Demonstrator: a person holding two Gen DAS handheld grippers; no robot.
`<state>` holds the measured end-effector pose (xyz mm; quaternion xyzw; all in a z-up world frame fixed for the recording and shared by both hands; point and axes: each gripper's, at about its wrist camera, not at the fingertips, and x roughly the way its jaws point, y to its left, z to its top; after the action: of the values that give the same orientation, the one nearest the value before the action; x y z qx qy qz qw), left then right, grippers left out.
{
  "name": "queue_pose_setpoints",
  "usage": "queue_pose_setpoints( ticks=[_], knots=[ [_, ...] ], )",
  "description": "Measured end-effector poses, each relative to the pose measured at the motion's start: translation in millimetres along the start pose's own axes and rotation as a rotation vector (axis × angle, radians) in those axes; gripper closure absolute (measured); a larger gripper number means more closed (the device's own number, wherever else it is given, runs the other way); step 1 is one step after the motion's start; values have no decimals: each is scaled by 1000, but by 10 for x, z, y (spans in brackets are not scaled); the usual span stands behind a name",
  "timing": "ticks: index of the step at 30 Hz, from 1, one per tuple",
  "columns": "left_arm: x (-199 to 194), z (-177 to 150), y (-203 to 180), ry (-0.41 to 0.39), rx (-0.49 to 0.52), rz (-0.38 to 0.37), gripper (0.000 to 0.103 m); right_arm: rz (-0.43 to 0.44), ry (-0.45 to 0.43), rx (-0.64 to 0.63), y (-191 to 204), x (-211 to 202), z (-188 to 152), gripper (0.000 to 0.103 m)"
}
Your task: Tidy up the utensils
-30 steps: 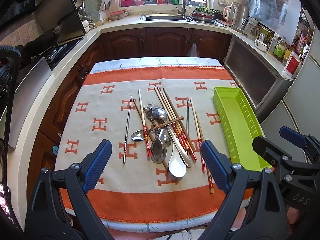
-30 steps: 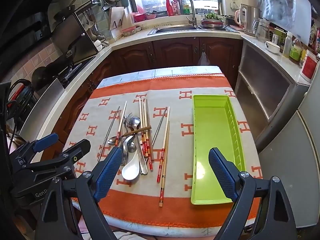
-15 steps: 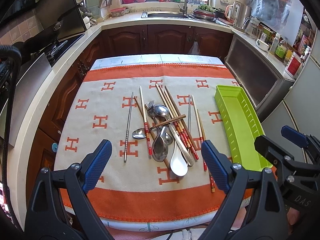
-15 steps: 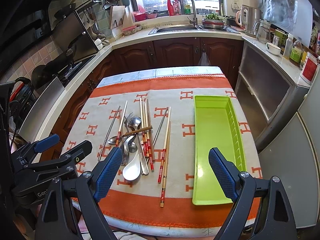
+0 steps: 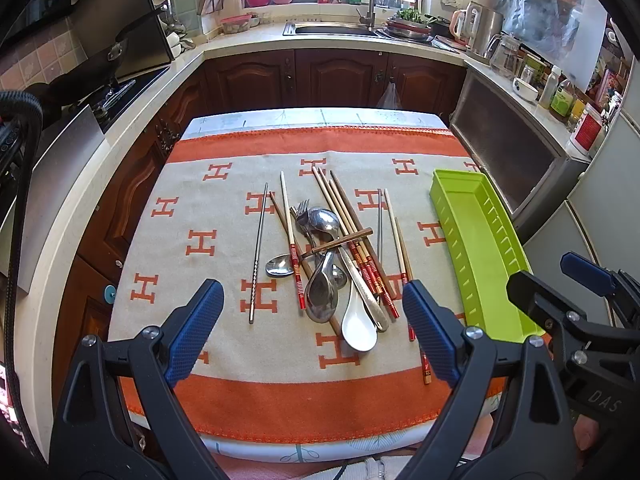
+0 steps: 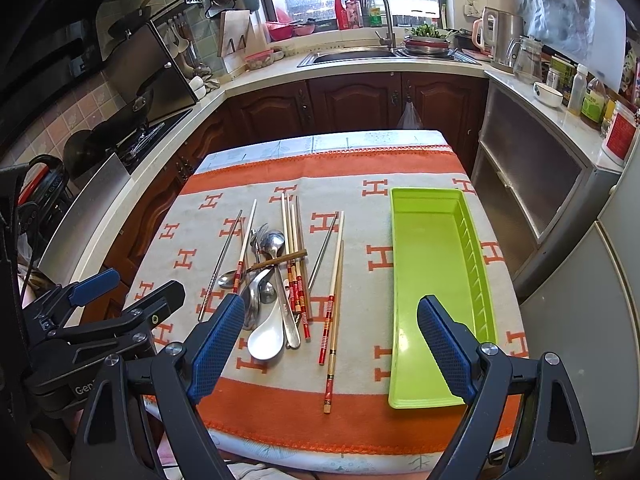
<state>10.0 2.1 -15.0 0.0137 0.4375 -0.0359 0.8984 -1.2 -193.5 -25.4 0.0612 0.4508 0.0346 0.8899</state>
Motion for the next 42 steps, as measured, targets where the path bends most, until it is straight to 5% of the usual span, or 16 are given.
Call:
queue_pose_setpoints(
  ticks=[32, 42],
  knots=[
    [76, 42, 69, 19, 12, 1, 13, 27, 48, 21, 38, 137, -14, 14],
    [457, 233, 576, 25, -61, 55, 14, 62, 197, 48, -143, 884, 220, 45]
  ],
)
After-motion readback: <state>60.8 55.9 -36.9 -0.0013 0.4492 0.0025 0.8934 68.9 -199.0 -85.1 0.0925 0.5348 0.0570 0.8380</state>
